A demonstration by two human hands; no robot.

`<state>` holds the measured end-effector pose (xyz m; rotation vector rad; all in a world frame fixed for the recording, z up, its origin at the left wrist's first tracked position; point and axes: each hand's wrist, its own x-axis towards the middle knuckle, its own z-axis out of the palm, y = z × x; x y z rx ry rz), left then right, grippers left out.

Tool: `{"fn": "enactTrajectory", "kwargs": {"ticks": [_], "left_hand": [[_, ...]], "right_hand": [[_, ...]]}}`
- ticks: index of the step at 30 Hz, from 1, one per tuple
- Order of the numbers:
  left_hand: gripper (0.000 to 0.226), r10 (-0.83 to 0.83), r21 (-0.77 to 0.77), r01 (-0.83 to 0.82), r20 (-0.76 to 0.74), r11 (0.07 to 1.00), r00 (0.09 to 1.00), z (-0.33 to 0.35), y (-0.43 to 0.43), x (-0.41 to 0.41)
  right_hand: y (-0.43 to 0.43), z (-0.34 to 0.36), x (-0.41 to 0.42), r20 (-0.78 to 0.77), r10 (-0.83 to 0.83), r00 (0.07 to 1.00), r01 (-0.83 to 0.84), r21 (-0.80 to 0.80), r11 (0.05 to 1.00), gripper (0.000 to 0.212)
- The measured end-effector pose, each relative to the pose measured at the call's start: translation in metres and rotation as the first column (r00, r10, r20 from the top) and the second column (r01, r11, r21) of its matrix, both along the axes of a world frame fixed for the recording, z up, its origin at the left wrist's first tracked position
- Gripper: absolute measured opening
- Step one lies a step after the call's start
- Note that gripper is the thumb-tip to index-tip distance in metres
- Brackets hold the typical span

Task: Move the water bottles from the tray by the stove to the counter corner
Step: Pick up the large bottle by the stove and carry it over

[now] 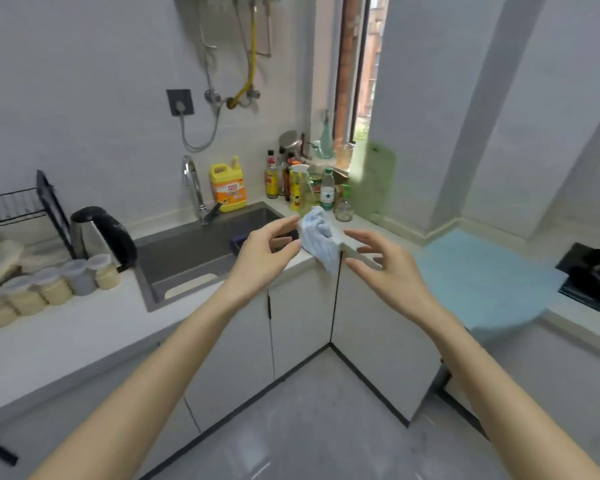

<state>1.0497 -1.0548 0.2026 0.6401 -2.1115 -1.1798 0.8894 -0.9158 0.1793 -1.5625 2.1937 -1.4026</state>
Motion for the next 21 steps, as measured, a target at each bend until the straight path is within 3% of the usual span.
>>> {"fn": "enactTrajectory", "kwargs": {"ticks": [13, 21], "left_hand": [[0.044, -0.458, 0.037, 0.460, -0.048, 0.887, 0.887, -0.011, 0.243, -0.267], [0.046, -0.695, 0.038, 0.695, -0.024, 0.718, 0.719, -0.006, 0.391, -0.386]], "right_hand": [[0.312, 0.002, -0.175, 0.002, -0.458, 0.889, 0.457, 0.033, 0.889, 0.044], [0.465, 0.001, -0.235, 0.041, -0.689, 0.724, 0.689, 0.013, 0.725, 0.043]]}}
